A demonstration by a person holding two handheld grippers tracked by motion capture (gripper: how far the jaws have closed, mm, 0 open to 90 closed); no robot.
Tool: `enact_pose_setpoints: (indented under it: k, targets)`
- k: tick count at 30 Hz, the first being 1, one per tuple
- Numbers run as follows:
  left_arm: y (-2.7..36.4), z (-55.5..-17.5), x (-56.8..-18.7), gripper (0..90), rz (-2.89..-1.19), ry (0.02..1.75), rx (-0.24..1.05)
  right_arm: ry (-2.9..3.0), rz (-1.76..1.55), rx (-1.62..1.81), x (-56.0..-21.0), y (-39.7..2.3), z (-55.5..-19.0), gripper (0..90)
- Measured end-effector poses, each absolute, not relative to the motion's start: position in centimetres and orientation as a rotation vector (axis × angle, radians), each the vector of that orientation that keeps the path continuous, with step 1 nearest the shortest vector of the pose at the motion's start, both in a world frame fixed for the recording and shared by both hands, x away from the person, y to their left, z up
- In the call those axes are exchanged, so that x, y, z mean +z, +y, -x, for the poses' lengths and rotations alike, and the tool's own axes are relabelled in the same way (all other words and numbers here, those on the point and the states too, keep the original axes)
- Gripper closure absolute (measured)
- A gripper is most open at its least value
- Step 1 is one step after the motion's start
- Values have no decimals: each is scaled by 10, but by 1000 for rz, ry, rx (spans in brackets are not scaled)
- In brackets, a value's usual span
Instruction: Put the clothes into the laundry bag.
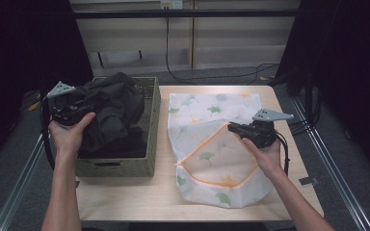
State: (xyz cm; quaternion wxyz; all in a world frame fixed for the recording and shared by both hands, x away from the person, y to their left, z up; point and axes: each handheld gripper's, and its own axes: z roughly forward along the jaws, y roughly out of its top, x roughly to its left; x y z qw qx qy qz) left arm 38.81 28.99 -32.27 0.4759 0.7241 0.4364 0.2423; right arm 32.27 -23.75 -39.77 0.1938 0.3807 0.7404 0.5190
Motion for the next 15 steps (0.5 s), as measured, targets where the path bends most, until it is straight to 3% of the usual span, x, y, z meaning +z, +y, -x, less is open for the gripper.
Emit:
enact_pose_setpoints:
  k: [15]
  targets:
    - [295,-378,-291,696,-1642,978,612,2075,-1068,1460,-398,-238,-323,894]
